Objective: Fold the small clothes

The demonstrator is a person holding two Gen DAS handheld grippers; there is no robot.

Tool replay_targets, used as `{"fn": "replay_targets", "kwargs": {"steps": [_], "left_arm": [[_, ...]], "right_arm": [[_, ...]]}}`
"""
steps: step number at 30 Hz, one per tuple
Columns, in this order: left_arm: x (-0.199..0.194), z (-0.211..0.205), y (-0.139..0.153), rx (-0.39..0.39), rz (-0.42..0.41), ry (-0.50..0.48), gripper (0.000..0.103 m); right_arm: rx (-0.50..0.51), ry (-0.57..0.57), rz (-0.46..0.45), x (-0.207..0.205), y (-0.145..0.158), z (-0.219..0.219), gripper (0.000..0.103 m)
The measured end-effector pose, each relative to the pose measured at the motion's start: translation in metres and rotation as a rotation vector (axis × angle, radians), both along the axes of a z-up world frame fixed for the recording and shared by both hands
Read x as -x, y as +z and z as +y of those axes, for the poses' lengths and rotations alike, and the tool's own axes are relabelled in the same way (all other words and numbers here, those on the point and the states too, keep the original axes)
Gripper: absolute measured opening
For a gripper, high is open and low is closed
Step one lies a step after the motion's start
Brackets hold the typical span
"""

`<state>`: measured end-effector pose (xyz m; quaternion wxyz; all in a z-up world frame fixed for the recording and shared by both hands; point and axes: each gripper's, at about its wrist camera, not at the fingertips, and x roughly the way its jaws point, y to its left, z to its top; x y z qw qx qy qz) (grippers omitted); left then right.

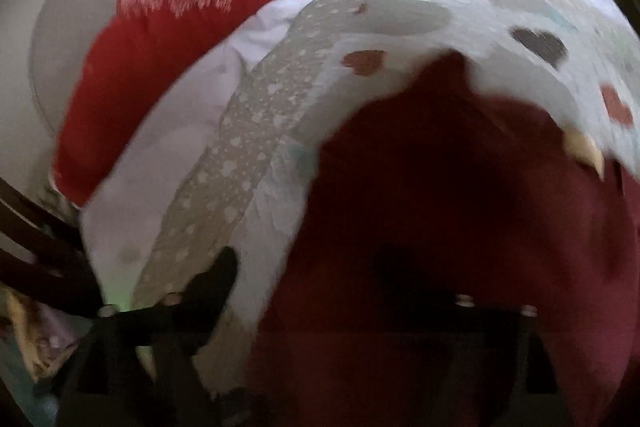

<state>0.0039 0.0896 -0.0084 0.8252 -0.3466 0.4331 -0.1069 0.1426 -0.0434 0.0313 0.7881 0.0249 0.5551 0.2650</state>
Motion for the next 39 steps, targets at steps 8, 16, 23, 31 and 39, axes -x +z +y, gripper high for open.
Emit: {"fn": "replay_targets", "kwargs": {"steps": [8, 16, 23, 31, 39], "left_arm": [[0.038, 0.017, 0.009, 0.036, 0.001, 0.052, 0.021], [0.067, 0.014, 0.035, -0.024, -0.015, 0.08, 0.022], [0.061, -0.026, 0.048, -0.091, -0.02, -0.009, 0.025], [0.049, -0.087, 0.056, -0.17, -0.01, -0.151, 0.028], [0.02, -0.142, 0.081, -0.26, -0.058, -0.284, 0.034]], "right_arm": [[0.425, 0.146, -0.141, 0.008, -0.027, 0.052, 0.071], [0.267, 0.048, -0.262, 0.019, 0.019, -0.008, 0.022], [0.034, -0.117, -0.305, 0.04, 0.072, -0.123, 0.021], [-0.136, -0.355, -0.226, 0.061, 0.047, -0.275, 0.021], [-0.228, -0.528, -0.138, 0.077, -0.004, -0.357, 0.035]]}}
